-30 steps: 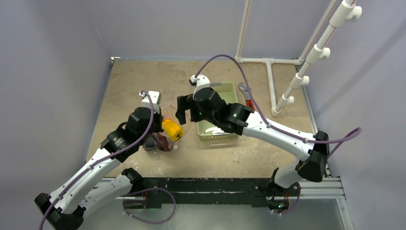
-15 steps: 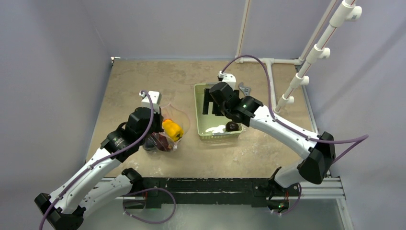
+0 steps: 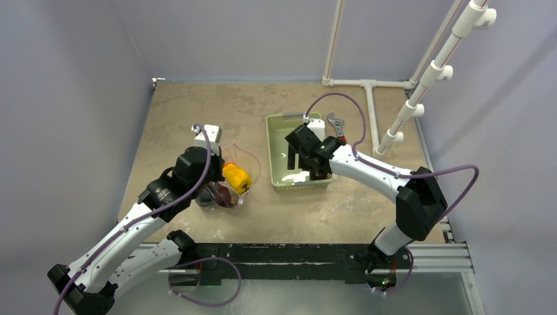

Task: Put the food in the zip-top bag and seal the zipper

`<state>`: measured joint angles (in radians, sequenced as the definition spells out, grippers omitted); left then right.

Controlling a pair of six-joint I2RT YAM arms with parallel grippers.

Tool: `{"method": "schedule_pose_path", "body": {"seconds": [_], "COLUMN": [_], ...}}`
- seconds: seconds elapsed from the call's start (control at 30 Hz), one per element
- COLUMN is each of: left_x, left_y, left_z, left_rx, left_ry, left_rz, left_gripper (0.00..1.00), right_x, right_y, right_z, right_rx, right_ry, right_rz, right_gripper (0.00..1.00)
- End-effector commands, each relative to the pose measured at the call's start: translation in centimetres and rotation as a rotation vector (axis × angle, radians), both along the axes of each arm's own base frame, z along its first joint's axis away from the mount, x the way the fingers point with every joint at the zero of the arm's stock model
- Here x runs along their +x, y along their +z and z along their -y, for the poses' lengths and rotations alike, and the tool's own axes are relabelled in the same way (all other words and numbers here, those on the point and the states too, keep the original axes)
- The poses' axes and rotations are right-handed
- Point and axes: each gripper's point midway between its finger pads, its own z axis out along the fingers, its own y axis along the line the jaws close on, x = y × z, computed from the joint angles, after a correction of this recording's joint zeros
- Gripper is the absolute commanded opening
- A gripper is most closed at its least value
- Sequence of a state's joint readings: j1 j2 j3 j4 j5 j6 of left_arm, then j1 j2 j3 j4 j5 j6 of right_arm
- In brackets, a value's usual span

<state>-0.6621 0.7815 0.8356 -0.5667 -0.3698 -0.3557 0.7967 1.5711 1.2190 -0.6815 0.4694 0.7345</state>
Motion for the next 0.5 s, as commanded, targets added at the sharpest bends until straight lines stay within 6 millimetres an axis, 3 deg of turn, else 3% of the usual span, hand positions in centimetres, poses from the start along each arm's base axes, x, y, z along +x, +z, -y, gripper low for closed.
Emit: {"method": "schedule_pose_path", "body": {"seconds": [0.0,0.17,0.47], "left_x": [0.3,0.3,0.2], "left_y": [0.5,0.6,0.7], "left_z": [0.3,0.2,0.2], "left_rx": [-0.015,-0.017,-0.019], "left_ry": [-0.009,-0.009,-0.008], "left_rz": [0.024,0.027,0.031], "left_gripper": [0.0,0.0,0.0], "right_x": [0.9,1.0,1.1], "right_y": [-0.6,-2.4,-4.9], "right_z": [1.7,2.9,2.4], "right_rx": [-0.033,-0.077,-0.093], "right_ry": [-0.075,-0.105,-0.076], "right_rz": [0.02,-0.007,-0.057], "right_gripper": [0.96,0.97,0.98]}}
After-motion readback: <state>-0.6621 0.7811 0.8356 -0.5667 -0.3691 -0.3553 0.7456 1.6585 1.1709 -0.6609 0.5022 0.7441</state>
